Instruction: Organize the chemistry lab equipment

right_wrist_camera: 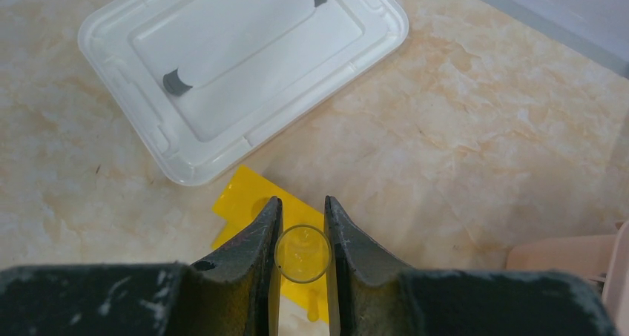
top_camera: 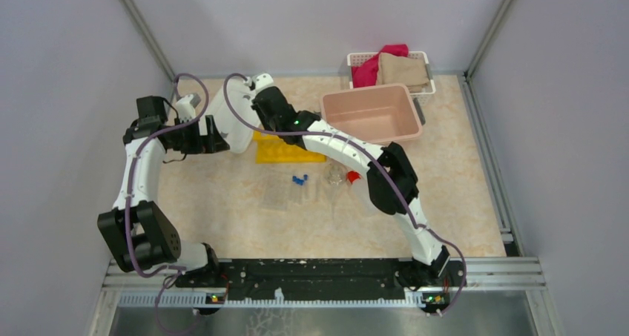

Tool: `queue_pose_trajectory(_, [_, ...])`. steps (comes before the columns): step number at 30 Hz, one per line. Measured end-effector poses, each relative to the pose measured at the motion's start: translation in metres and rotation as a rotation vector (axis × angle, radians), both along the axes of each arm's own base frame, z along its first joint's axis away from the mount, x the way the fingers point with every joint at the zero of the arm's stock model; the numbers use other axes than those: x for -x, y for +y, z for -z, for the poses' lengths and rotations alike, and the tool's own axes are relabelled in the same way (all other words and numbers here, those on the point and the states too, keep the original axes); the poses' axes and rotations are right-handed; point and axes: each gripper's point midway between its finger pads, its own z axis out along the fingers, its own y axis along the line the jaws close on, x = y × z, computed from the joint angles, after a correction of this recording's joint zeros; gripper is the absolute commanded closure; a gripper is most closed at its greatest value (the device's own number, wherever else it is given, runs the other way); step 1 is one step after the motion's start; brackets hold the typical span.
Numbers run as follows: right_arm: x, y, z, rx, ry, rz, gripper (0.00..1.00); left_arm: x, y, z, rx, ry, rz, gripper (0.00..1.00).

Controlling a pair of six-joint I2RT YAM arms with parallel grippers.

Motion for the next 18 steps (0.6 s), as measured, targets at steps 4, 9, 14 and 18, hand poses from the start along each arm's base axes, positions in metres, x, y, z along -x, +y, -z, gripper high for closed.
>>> queue_pose_trajectory(4, [0.0005, 0.0007, 0.0010, 0.003, 0.004, 0.009, 1.00, -0.0002, -0.0001, -0.0003, 0.001, -0.001, 0.001, 0.01])
queue_pose_trajectory(9, [0.0030, 0.0031, 0.0063, 0.028, -0.001, 0.021, 0.87, -0.0004, 0.0001, -0.0012, 0.000, -0.006, 0.000, 0.01])
queue_pose_trajectory(14, [0.0083, 0.0066, 0.0074, 0.038, -0.009, 0.029, 0.81, -0.0009, 0.0001, -0.0023, 0.001, -0.010, -0.002, 0.01])
queue_pose_trajectory(18, [0.0091, 0.0074, 0.0075, 0.029, -0.007, 0.039, 0.78, -0.0008, -0.0001, -0.0026, 0.004, -0.009, -0.005, 0.01])
